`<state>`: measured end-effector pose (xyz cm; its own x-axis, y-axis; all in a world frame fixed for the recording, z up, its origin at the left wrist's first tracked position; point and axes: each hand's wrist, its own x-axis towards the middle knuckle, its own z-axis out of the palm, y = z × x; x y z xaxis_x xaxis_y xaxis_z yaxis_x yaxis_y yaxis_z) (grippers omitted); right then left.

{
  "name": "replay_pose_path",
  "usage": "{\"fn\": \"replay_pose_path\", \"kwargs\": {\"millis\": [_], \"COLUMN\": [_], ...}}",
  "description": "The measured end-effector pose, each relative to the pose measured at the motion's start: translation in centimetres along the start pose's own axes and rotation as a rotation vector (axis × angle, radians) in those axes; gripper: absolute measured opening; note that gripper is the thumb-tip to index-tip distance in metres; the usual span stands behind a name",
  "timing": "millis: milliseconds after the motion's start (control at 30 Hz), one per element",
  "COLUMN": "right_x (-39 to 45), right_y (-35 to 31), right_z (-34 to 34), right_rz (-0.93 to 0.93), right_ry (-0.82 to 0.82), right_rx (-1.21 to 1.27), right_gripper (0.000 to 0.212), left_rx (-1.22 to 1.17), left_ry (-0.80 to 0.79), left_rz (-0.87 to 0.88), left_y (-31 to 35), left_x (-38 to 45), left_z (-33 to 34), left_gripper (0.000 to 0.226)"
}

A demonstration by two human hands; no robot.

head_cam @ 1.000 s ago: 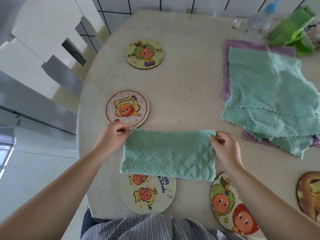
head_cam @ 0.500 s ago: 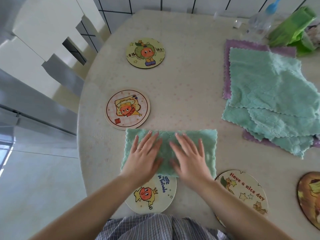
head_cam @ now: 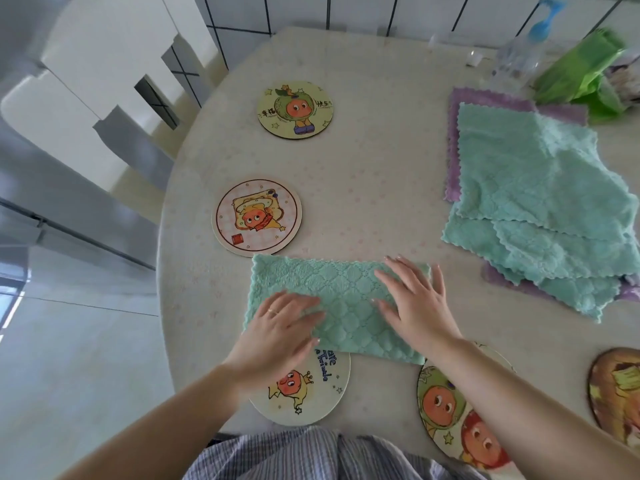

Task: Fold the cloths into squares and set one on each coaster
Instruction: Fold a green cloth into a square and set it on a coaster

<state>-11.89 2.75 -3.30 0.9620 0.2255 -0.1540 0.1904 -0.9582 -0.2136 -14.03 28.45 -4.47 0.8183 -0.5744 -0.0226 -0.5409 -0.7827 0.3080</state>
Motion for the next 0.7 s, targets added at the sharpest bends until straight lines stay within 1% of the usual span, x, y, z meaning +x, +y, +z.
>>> {"fn": "replay_pose_path", "kwargs": {"millis": [67,100,167,367,467,533,600,633,700], "right_x": [2.9,4.2,6.4,9.4,9.5,9.0,8.3,7.9,7.0], "right_y": [-1.9,-2.8,-3.9,-4.7,-4.6,-4.2,-3.5,-3.0,-2.1], "right_z": [-0.6,-0.7,-0.7,-1.0,-1.2,-1.6,-2.5,-3.1,-4.4], "right_rz": [-0.038,-0.043,-0.044,-0.011,-0.057,-0.075,-0.044,-0.017,0.055], "right_ry": [0.057,0.042,-0.036,-0.233,-0.260,-0.247,-0.218,-0.197,-0.147], "right_rx": [0.126,0.171,0.185,0.059,0.060,0.155,0.306,0.384,0.546], "right_gripper": [0.037,0.033,0.029,0.015,0.017,0.016,0.007,0.004,0.008], "left_rx": [-0.091,-0.134,-0.187,-0.211,-0.208,-0.188,-0.185,-0.204,-0.331], "left_ry": [-0.015,-0.029,-0.032,-0.016,-0.008,0.006,0.047,0.077,0.127], "left_rz": [0.107,0.108,0.051,-0.043,-0.064,-0.070,-0.116,-0.159,-0.294], "left_y": [2.0,2.7,3.3,3.8,4.2,4.2,4.0,3.9,3.7], "left_x": [0.2,0.3,0.3,0.3,0.7,0.6,0.3,0.1,-0.4], "left_z": [-0.1,0.0,0.3,0.6,0.6,0.2,-0.5,-1.0,-2.2], "left_gripper": [0.021,0.017,0.014,0.009,0.006,0.004,0.003,0.005,0.006]}}
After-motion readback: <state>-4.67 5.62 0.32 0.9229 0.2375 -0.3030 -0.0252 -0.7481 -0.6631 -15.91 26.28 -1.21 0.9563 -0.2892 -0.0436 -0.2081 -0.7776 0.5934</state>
